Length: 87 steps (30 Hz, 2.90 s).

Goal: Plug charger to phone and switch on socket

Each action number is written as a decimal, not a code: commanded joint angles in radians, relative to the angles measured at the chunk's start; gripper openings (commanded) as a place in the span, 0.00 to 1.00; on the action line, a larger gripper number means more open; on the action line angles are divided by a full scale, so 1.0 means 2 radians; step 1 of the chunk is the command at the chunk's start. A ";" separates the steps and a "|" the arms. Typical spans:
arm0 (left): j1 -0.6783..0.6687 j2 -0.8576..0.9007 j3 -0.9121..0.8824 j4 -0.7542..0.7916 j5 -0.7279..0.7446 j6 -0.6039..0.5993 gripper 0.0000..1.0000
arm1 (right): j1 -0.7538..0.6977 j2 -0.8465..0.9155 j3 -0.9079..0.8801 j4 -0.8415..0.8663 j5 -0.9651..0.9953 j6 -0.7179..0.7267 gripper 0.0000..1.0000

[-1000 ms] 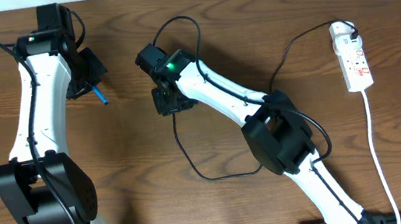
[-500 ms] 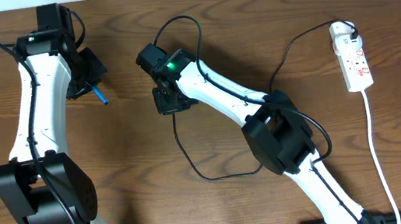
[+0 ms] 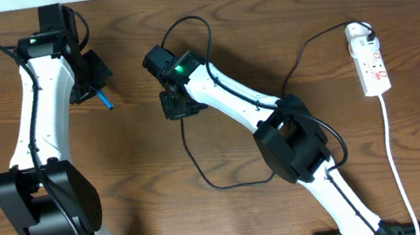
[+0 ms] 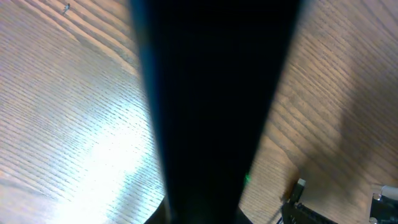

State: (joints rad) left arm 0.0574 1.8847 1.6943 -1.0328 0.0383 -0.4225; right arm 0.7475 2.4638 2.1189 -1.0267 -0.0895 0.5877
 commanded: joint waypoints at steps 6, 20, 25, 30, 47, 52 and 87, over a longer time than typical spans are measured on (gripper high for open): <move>0.001 -0.007 0.006 -0.002 -0.011 -0.002 0.07 | -0.008 0.012 0.002 0.002 0.006 0.002 0.11; 0.001 -0.007 0.006 -0.002 -0.011 -0.002 0.07 | -0.001 0.012 0.002 0.000 0.002 0.005 0.16; 0.001 -0.007 0.006 -0.002 -0.011 0.000 0.07 | 0.000 0.012 0.002 0.001 0.003 0.006 0.14; 0.001 -0.007 0.006 -0.002 -0.011 0.000 0.07 | -0.001 0.012 0.002 0.001 0.007 0.005 0.14; 0.001 -0.007 0.006 -0.003 -0.011 0.000 0.07 | -0.001 0.013 -0.002 0.005 0.016 0.005 0.14; 0.001 -0.007 0.006 -0.003 -0.011 0.000 0.07 | -0.001 0.013 -0.011 0.013 0.015 0.006 0.15; 0.007 -0.007 0.006 0.079 0.255 0.119 0.07 | -0.052 -0.043 -0.013 0.061 -0.240 -0.106 0.01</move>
State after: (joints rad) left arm 0.0593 1.8847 1.6943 -0.9207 0.2707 -0.2787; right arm 0.7017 2.4607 2.0972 -0.9146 -0.3256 0.4904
